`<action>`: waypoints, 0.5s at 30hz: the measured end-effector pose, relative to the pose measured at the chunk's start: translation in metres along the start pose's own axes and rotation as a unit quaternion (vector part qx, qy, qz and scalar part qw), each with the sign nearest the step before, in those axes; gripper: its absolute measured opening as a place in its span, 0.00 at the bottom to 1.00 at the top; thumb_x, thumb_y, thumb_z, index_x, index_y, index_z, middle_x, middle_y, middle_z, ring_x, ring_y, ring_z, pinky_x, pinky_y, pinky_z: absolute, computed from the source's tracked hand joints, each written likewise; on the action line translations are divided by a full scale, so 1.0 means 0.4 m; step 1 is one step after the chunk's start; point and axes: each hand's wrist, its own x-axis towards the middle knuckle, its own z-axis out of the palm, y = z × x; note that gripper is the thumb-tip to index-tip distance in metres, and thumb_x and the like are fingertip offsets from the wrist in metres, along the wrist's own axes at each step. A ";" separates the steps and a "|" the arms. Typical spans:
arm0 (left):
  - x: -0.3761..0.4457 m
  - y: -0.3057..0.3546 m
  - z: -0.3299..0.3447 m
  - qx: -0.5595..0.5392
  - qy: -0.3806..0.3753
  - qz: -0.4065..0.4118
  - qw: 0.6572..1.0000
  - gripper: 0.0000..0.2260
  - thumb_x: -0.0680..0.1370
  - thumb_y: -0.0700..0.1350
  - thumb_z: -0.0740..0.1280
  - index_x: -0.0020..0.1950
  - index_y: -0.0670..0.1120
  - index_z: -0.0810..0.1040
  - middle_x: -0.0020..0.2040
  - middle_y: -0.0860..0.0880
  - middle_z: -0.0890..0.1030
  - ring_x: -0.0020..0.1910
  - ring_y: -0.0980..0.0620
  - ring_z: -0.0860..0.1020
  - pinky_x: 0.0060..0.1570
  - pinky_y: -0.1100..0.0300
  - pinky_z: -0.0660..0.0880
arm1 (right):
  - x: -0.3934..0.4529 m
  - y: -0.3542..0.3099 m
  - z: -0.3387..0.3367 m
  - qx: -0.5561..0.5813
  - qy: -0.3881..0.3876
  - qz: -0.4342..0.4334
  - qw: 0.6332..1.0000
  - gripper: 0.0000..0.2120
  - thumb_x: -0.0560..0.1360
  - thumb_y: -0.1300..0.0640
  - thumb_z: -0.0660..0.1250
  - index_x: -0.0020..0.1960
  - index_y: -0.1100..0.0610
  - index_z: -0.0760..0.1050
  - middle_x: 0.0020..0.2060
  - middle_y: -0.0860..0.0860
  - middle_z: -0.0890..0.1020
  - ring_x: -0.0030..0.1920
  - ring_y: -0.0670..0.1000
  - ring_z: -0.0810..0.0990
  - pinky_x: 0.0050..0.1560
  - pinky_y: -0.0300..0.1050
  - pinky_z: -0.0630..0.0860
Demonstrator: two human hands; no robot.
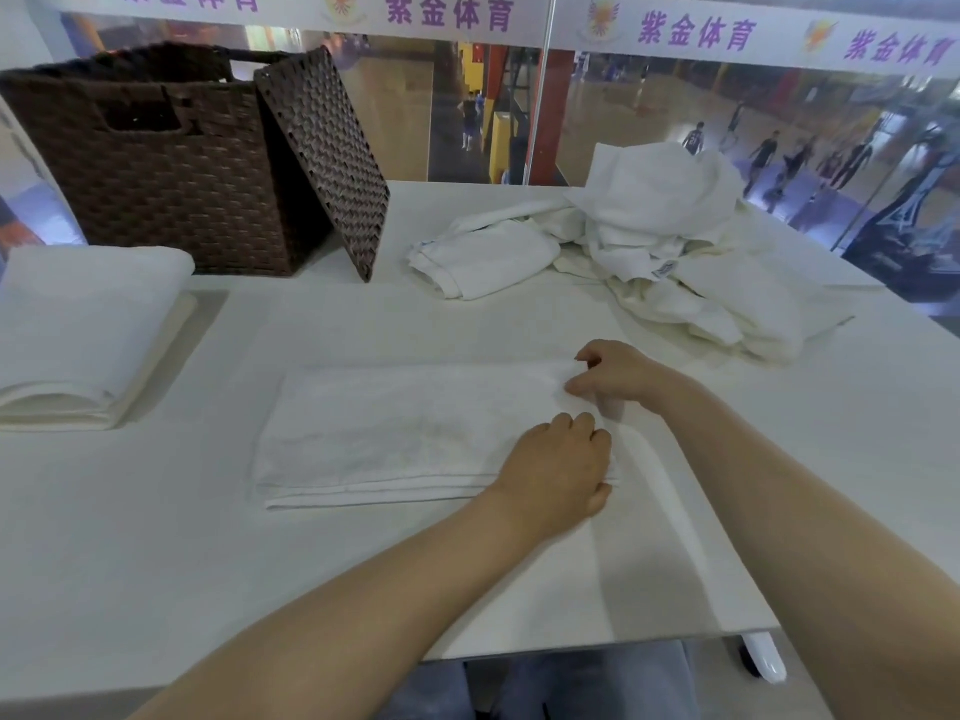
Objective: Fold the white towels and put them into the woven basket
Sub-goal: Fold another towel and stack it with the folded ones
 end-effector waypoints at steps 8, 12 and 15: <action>0.023 0.051 -0.019 0.094 -0.049 -0.026 0.994 0.18 0.57 0.35 0.57 0.37 0.51 0.80 0.27 0.54 0.71 0.20 0.55 0.63 0.22 0.60 0.50 | -0.016 0.006 -0.008 0.060 0.027 0.009 0.998 0.18 0.79 0.48 0.64 0.60 0.62 0.72 0.47 0.57 0.81 0.39 0.51 0.78 0.36 0.40 0.72; 0.019 0.029 -0.039 0.055 -0.052 0.007 0.997 0.25 0.59 0.36 0.69 0.54 0.52 0.80 0.36 0.49 0.75 0.24 0.51 0.60 0.22 0.60 0.45 | -0.014 0.012 -0.004 0.093 0.055 -0.004 0.994 0.10 0.78 0.56 0.66 0.57 0.57 0.73 0.47 0.58 0.82 0.38 0.51 0.80 0.34 0.40 0.75; 0.000 0.002 -0.050 0.006 -0.024 -0.003 1.000 0.25 0.62 0.37 0.74 0.58 0.51 0.79 0.41 0.47 0.72 0.25 0.50 0.61 0.22 0.61 0.45 | -0.015 -0.003 -0.019 0.116 0.049 -0.021 0.992 0.06 0.77 0.59 0.67 0.53 0.55 0.77 0.44 0.58 0.82 0.40 0.53 0.82 0.40 0.45 0.81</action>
